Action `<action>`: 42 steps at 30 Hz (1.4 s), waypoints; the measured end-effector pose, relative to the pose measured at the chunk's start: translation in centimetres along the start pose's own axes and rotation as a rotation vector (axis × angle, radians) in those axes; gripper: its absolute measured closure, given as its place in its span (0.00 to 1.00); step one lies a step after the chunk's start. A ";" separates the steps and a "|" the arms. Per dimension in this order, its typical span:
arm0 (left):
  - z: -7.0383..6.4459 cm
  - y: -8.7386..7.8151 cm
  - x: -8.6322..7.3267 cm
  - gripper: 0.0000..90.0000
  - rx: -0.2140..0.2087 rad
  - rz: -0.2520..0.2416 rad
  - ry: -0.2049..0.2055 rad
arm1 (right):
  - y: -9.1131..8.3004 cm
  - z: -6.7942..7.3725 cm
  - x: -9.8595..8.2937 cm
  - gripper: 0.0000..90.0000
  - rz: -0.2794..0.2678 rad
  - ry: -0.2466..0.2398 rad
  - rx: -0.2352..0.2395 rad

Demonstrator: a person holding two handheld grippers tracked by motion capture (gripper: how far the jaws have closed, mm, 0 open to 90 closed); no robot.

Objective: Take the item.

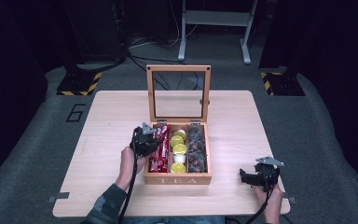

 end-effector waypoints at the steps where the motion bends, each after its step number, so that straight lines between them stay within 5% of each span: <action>1: 0.0 -0.1 0.0 0.93 0.002 -0.006 -0.002 | 0.0 -0.1 0.0 0.01 -0.003 -0.008 0.000; 19: 0.1 -2.9 1.0 0.92 -0.016 -0.092 0.002 | 0.0 0.0 0.0 0.01 0.000 0.000 0.000; 42: 2.7 -7.0 0.4 0.92 0.017 -0.157 -0.009 | 0.0 0.0 0.0 0.01 0.000 0.001 -0.001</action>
Point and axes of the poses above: each handheld gripper's, and its own axes: y roughly forward along the jaws, x roughly out of its top, z roughly to its left, the point moved 3 cm from there along y, roughly forward along the jaws, and after that the axes turned 4 degrees about -z, right-handed, at the moved point
